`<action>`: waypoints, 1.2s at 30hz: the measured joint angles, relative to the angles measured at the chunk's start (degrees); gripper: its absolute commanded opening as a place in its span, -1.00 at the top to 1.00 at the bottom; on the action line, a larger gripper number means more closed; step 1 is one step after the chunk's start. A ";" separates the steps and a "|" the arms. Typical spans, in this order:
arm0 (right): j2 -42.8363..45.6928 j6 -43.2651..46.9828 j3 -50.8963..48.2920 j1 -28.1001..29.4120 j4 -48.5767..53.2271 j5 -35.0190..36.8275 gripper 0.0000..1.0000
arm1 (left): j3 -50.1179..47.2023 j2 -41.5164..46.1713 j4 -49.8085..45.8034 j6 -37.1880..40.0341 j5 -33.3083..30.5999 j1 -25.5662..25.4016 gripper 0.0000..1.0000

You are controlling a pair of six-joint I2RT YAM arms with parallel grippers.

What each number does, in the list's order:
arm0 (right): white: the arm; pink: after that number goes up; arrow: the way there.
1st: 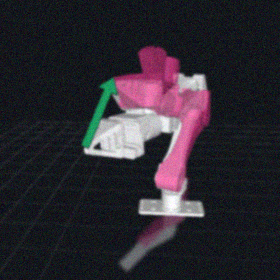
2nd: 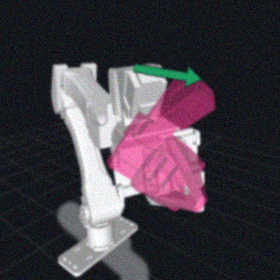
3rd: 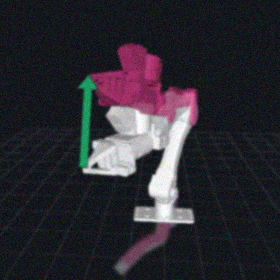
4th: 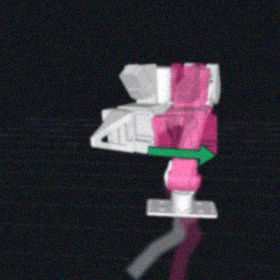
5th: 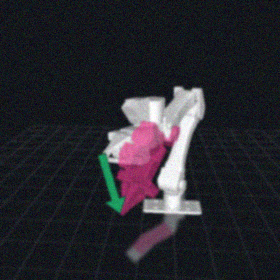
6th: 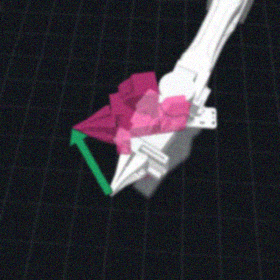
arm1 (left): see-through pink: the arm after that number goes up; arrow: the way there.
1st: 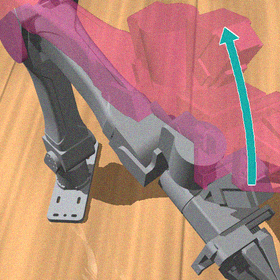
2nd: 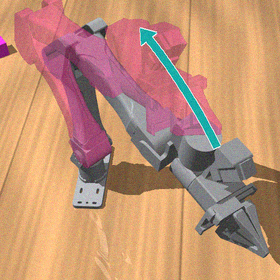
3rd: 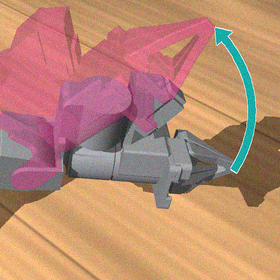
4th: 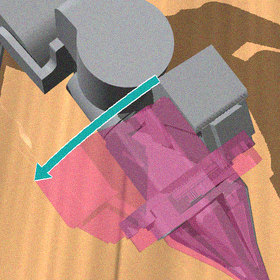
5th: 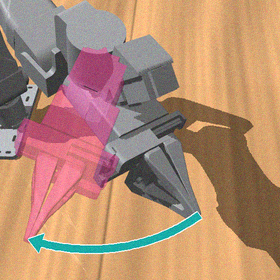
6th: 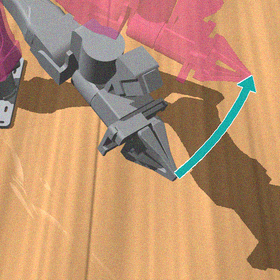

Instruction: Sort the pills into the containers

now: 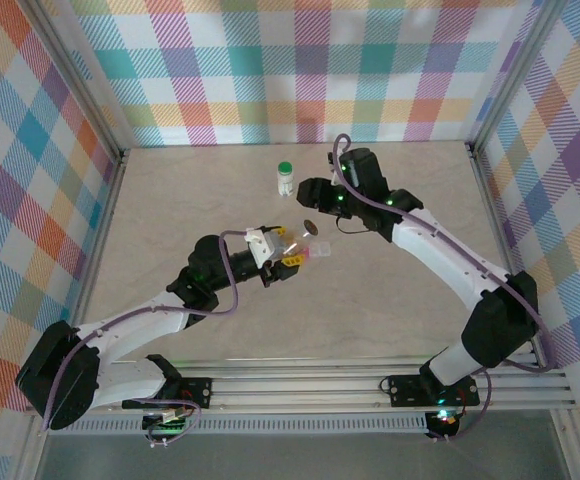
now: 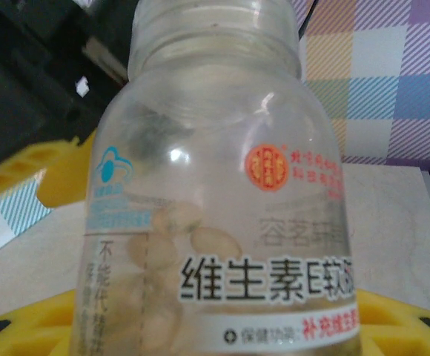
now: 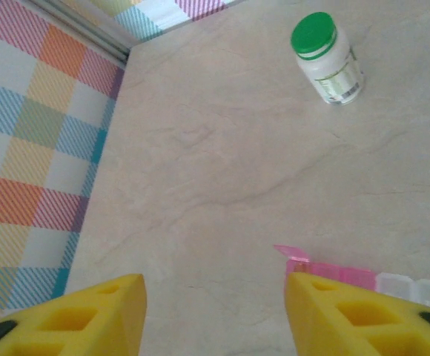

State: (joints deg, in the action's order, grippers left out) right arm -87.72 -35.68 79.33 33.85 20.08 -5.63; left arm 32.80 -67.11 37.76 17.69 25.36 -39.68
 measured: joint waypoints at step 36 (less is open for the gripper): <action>4.76 106.16 12.81 -2.21 41.64 -35.82 -0.33 | -0.90 3.58 -9.38 5.62 7.04 1.97 1.00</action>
State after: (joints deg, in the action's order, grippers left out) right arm -82.96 70.48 92.14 31.64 61.71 -41.45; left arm 31.90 -63.53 28.38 23.31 32.40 -37.71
